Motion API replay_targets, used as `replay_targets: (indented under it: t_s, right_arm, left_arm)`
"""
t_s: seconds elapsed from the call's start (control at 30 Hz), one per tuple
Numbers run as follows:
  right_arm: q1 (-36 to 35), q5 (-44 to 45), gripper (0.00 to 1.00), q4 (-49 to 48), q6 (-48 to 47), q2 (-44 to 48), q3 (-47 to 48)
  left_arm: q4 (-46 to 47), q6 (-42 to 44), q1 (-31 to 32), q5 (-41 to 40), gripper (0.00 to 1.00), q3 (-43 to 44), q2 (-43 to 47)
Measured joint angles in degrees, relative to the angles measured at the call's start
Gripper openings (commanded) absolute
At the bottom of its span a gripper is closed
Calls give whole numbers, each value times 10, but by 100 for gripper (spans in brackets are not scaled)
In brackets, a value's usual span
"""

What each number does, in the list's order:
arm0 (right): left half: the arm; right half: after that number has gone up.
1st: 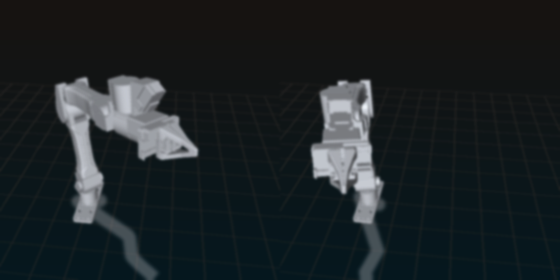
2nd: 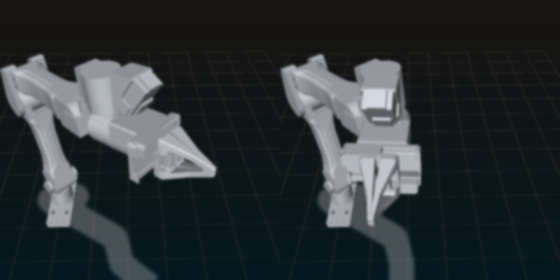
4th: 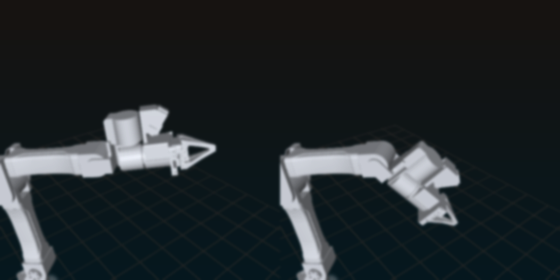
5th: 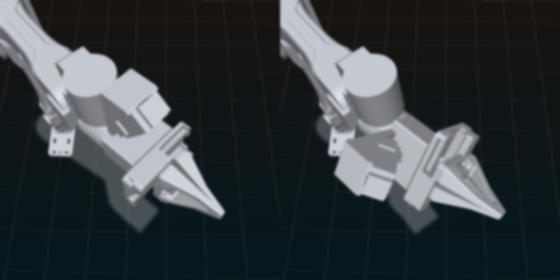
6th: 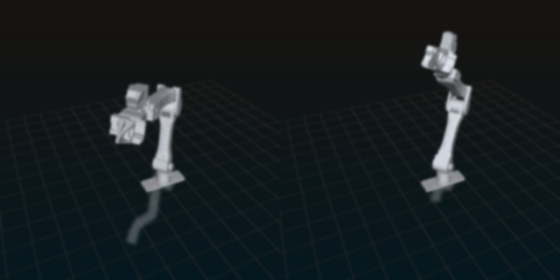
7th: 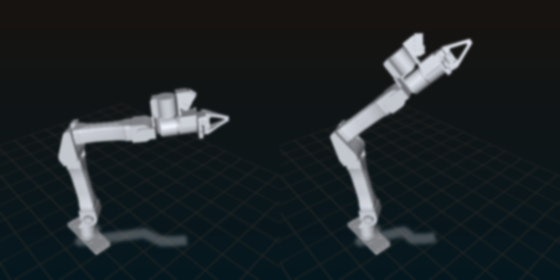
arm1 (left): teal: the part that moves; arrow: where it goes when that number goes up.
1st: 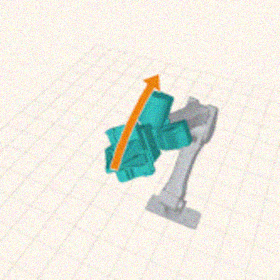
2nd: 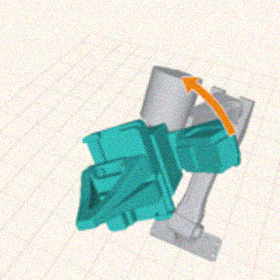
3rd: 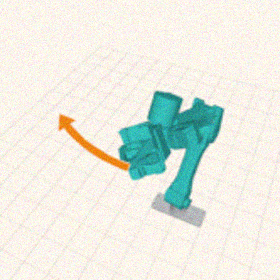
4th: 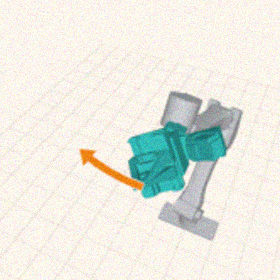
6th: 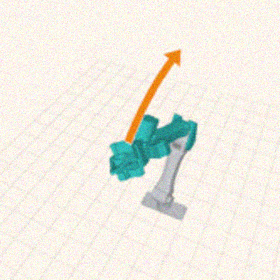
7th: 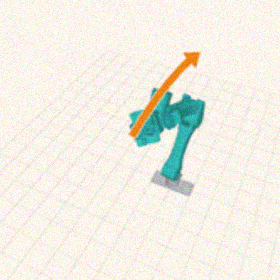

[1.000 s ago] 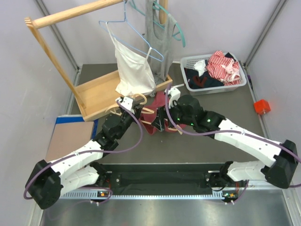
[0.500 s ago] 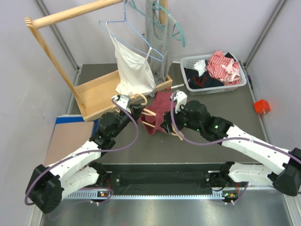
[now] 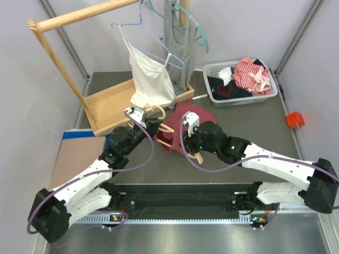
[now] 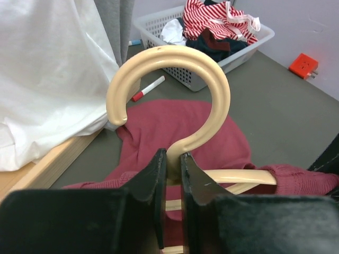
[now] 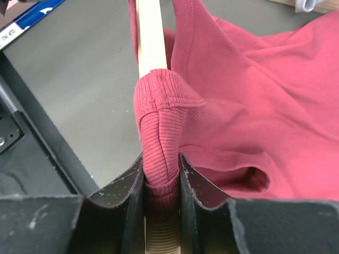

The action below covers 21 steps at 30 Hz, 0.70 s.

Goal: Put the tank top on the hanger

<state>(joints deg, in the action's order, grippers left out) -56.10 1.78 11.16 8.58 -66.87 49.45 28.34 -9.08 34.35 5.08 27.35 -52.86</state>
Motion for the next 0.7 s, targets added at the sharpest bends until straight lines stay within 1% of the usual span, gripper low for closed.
replay_targets:
  t_s: [0.03,0.07,0.1,0.17,0.33,0.43,0.6,0.7]
  right_arm:
    - [-4,5,0,-5,0,0,-3]
    - [-8,18,0,-11,1,0,-7]
    - [-17,29,0,-14,4,0,-8]
    - [-28,54,0,-19,10,0,-8]
    - [-36,113,0,-30,21,-2,-5]
    - [-37,134,0,-28,21,-12,9]
    - [-37,149,0,-19,12,-48,73]
    - [-37,150,0,-2,8,-70,130]
  left_arm:
    - [-3,1,0,-2,60,0,1]
    - [-6,3,0,-3,71,0,1]
    - [-8,2,0,-2,88,0,6]
    - [-11,-1,1,-3,99,0,19]
    - [-23,-12,2,-18,99,-2,76]
    - [-30,-15,2,-43,99,-12,118]
    - [-58,-26,2,-135,99,-45,195]
    - [-89,-41,3,-233,99,-60,236]
